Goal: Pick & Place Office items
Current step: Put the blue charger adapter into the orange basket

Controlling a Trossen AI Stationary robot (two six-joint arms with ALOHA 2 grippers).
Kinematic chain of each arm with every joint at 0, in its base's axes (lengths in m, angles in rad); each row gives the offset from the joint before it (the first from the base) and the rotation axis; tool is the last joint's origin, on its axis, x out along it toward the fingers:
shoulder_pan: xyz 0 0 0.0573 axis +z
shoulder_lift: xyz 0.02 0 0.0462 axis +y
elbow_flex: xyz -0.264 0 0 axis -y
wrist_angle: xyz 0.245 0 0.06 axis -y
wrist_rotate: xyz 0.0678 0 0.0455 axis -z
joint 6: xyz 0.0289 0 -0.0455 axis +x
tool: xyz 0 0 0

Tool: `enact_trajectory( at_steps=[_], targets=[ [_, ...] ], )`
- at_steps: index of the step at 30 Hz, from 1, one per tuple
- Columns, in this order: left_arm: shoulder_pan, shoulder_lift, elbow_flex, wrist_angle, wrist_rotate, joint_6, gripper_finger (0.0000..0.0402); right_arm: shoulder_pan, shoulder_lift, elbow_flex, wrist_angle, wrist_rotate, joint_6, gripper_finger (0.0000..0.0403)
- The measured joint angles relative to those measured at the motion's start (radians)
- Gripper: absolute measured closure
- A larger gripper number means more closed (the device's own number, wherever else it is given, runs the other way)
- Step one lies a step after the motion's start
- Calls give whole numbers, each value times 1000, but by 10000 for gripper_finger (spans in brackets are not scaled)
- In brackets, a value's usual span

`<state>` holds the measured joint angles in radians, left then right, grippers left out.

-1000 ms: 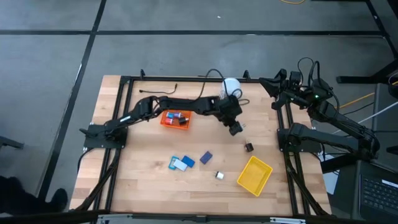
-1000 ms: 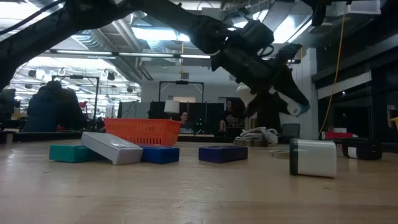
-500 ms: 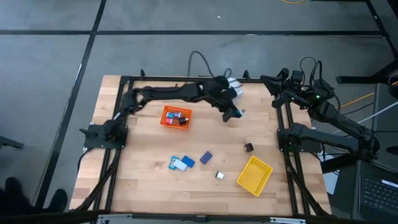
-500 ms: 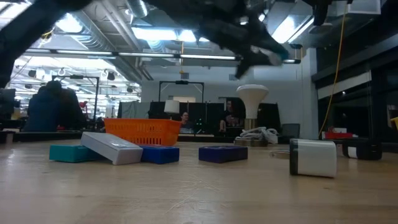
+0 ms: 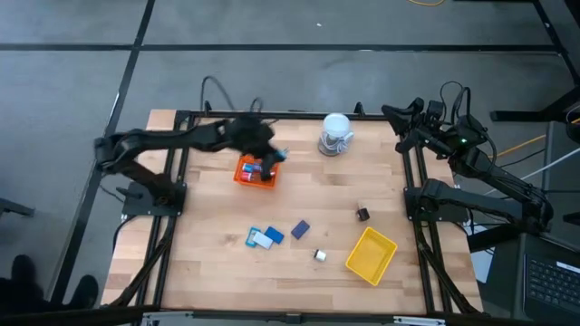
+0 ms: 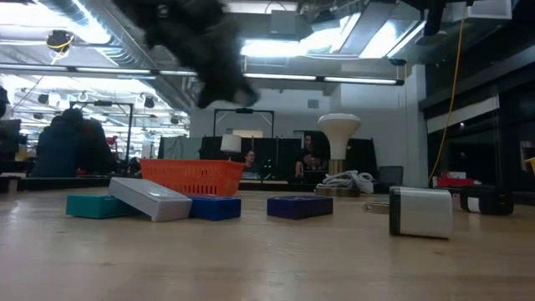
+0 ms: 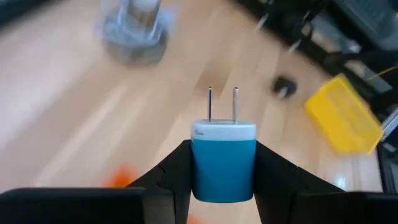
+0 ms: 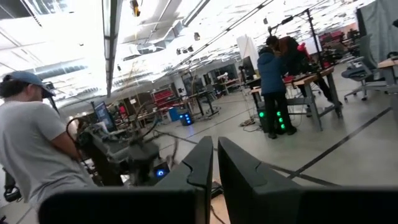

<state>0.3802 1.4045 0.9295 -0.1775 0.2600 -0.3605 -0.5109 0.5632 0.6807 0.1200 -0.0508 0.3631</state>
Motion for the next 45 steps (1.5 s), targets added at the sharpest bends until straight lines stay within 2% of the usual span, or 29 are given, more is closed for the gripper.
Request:
enact_trajectory(
  at_steps=[5,11,20,33,37,45],
  targets=[
    [-13,-140,-232,-29,-60,-73,281,0,3,0,0,18,22,371],
    [-8,-168,-361,-76,-80,-90,281,0,18,0,-1,29,48,371],
    [23,-147,-377,-32,-58,-37,281,0,48,0,-1,36,71,372],
    [3,-144,-376,2,-52,-19,281,0,77,0,-1,36,71,372],
    [-9,-96,-375,5,-45,-8,281,0,78,0,-1,36,71,372],
    [-20,36,-374,122,2,-17,281,0,78,0,0,36,77,372]
  ],
)
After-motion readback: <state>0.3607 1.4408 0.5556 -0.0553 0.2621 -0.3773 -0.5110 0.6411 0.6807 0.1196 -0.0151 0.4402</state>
